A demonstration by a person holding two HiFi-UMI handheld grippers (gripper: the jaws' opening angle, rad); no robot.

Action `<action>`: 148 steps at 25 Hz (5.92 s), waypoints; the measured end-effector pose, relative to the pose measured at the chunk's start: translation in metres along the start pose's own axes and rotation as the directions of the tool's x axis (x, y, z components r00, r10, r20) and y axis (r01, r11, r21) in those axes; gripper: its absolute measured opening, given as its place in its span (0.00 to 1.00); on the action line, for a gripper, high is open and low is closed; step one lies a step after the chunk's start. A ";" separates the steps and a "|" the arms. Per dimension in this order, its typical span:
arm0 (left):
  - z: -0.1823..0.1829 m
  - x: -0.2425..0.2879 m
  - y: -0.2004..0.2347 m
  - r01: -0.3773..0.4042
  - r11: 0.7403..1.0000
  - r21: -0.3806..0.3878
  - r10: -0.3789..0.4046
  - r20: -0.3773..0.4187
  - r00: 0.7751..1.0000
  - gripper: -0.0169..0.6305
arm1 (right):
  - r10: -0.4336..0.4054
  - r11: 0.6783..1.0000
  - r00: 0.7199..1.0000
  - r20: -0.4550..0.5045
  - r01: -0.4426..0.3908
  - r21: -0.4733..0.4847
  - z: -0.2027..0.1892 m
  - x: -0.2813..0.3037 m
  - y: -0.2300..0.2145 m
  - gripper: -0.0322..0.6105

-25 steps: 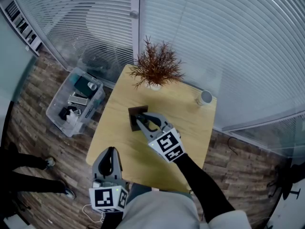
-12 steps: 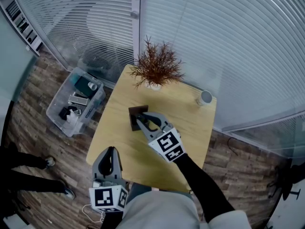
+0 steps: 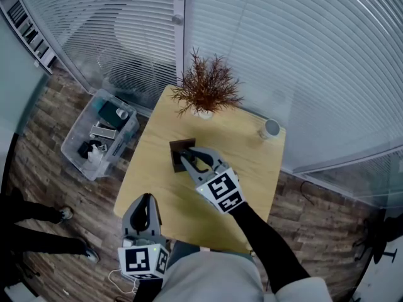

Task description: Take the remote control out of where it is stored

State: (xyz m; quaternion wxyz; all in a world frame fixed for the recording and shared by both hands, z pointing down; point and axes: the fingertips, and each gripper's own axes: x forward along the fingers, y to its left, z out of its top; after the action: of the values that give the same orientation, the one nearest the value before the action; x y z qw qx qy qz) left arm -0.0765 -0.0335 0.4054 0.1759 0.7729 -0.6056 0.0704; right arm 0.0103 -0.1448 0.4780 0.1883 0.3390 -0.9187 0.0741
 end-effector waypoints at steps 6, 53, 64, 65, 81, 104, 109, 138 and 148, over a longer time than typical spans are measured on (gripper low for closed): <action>0.002 -0.001 0.001 -0.002 1.000 -0.002 0.002 0.006 1.000 0.07 | -0.004 1.000 1.000 0.003 0.004 0.003 0.000 -0.001 0.000 0.17; 0.000 -0.003 0.002 -0.002 1.000 -0.010 0.002 0.008 1.000 0.07 | -0.032 0.999 0.999 0.022 0.032 0.022 0.009 -0.008 -0.004 0.17; -0.001 -0.002 0.003 -0.002 1.000 -0.008 0.002 0.006 1.000 0.07 | -0.037 0.999 0.999 0.030 0.036 0.023 0.011 -0.007 -0.005 0.17; -0.001 -0.002 0.003 -0.002 1.000 -0.008 0.002 0.006 1.000 0.07 | -0.037 0.999 0.999 0.030 0.036 0.023 0.012 -0.007 -0.006 0.17; -0.001 -0.002 0.002 -0.001 1.000 0.000 0.001 0.006 1.000 0.07 | -0.044 0.999 0.998 0.036 0.043 0.023 0.014 -0.009 -0.007 0.17; 0.002 -0.002 0.002 0.000 1.000 0.005 0.000 0.010 1.000 0.07 | -0.045 0.999 0.997 0.060 0.043 0.028 0.023 -0.011 -0.006 0.17; 0.002 -0.002 0.002 0.005 1.000 -0.005 -0.005 0.010 1.000 0.07 | -0.046 0.999 0.997 0.063 0.045 0.025 0.024 -0.012 -0.005 0.17; 0.001 -0.001 -0.002 0.007 1.000 0.015 -0.007 0.010 1.000 0.07 | -0.051 0.998 0.996 0.070 0.049 0.028 0.027 -0.017 -0.007 0.17; 0.001 -0.002 -0.001 0.006 1.000 0.014 -0.006 0.012 1.000 0.07 | -0.053 0.998 0.996 0.075 0.051 0.028 0.029 -0.018 -0.005 0.17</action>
State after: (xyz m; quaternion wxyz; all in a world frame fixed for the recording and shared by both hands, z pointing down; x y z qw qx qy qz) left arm -0.0765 -0.0318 0.4039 0.1671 0.7763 -0.6038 0.0696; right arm 0.0177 -0.1455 0.4437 0.1507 0.3678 -0.9151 0.0683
